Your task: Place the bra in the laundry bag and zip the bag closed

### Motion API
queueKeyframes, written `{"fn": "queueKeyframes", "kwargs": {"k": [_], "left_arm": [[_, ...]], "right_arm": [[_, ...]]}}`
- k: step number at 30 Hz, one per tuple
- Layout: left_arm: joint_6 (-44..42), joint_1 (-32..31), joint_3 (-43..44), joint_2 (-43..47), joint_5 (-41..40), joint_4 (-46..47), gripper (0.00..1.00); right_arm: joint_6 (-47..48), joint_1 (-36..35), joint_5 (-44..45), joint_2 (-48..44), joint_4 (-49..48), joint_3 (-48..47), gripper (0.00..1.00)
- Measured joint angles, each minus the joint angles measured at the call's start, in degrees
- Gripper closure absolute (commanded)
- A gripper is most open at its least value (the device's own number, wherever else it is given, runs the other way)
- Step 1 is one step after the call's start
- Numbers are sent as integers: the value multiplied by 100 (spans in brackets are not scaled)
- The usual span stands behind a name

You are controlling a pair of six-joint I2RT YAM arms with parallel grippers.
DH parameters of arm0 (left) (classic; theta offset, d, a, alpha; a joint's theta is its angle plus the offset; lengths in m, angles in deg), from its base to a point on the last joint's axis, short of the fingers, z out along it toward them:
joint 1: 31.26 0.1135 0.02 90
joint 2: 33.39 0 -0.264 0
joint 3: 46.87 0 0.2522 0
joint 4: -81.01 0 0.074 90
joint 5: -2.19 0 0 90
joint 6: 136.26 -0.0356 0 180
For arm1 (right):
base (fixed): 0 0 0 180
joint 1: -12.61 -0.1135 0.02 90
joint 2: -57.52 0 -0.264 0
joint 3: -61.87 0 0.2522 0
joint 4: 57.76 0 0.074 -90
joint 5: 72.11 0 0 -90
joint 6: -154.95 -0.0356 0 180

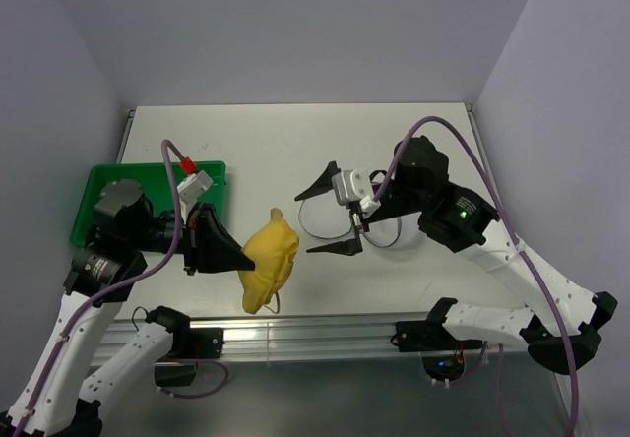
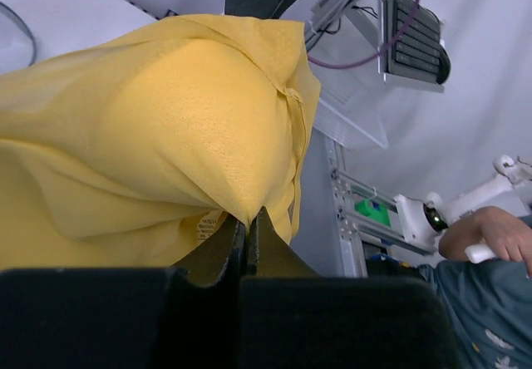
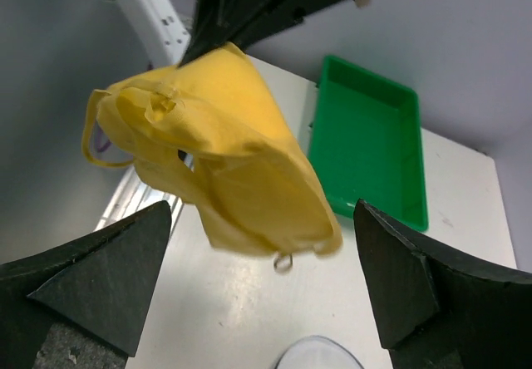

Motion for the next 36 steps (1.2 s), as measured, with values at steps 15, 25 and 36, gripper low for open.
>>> {"fn": "queueKeyframes", "kwargs": {"k": [15,25,36], "left_arm": [[428,-341,-306,-146,146,793,100],[697,-605,-367,-175,166,1071,100],[861,-743,-433,-125,33,1405,66]], "right_arm": [[-11,-1172,-367,254,-691,227,15],[-243,-1329,-210,627,-1025,269,58],[-776,-1353,31,437,-1635,579,100]]}}
